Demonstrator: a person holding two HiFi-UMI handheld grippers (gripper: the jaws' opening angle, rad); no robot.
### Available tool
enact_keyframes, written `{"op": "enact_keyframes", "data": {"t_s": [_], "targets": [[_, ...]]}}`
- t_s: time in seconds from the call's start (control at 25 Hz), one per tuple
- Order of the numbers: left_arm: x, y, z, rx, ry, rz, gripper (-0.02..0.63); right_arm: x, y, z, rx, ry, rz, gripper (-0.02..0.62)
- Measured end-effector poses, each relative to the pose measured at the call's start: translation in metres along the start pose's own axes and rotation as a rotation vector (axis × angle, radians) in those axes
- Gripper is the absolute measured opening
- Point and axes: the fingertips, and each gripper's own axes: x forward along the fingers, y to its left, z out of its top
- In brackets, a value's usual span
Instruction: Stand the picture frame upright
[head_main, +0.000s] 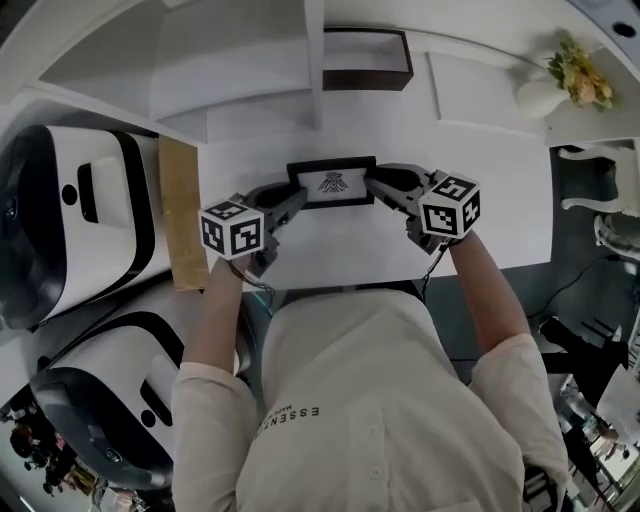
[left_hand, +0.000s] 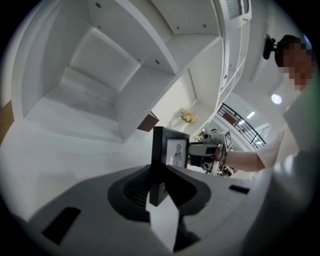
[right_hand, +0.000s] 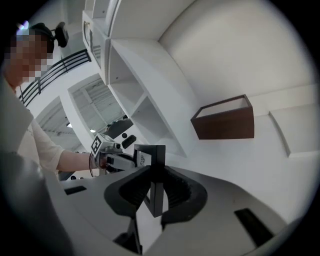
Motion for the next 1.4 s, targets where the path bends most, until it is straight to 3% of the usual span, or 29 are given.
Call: {"op": "enact_keyframes", "data": {"t_s": [0.16,0.56,0.84,1.2,1.4], "targets": [[0.001,0.016,0.02,0.031,-0.011,0.031,0.074,0.014,-0.013,0.015,0.002,-0.02,-0.041,0.088],[0.014,0.061,0.051,0.154,0.013,0.137,0.074,0.05,-0.049,0.037,-0.157,0.007,-0.248,0.089],[0.017,0.084,0.059,0.159,0.005,0.197,0.075,0.069,-0.062,0.041,-0.178,0.019,-0.337,0.087],[0.023,0.096,0.064,0.285,0.054,0.231,0.08,0.08,-0.075,0.039,-0.223,0.063,-0.438,0.087],[0.026,0.106,0.064,0.297,0.086,0.253,0.084,0.082,-0.075,0.039,-0.242,0.062,-0.458,0.097]]}}
